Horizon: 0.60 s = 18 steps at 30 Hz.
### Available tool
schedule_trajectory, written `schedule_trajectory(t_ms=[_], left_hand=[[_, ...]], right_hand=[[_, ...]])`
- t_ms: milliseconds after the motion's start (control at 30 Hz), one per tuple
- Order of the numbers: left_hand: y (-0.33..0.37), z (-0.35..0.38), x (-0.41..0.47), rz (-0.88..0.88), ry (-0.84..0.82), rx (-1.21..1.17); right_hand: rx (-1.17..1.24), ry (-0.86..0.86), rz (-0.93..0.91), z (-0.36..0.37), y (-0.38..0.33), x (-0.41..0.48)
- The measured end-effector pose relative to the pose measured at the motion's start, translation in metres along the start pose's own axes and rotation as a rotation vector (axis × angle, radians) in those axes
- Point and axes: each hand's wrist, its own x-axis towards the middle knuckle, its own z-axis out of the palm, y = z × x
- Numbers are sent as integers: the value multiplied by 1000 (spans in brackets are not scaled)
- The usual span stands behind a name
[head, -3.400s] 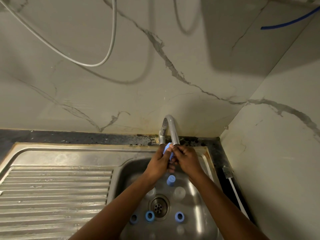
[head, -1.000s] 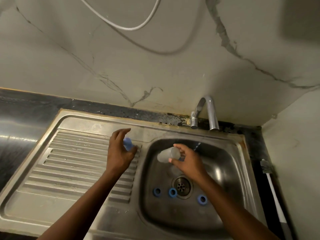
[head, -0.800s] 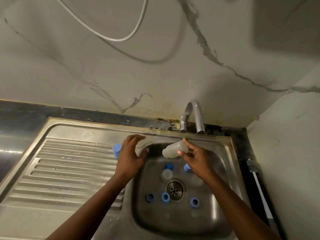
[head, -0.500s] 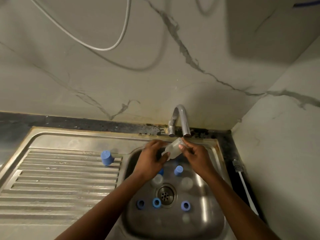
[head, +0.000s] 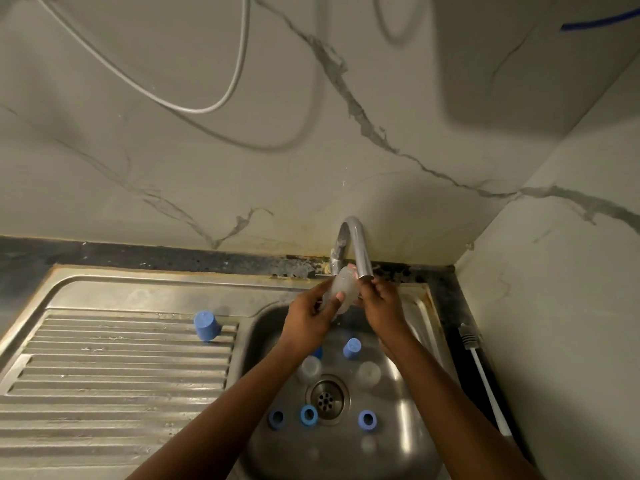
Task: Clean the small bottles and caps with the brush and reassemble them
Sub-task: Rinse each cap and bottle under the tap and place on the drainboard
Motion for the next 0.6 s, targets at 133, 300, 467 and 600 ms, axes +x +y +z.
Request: schedule_trajectory(t_ms=[133, 300, 467, 600], left_hand=[[-5, -10, -12, -94, -66, -237], [-15, -7, -16, -178, -96, -362], [-10, 4, -7, -195, -74, -390], [-1, 8, 1, -183, -117, -351]], right_hand=[[-19, -154, -52, -3, 13, -2], [-130, 40, -178, -8, 13, -8], [-28, 82, -29, -1, 13, -3], [-76, -37, 116, -4, 7, 11]])
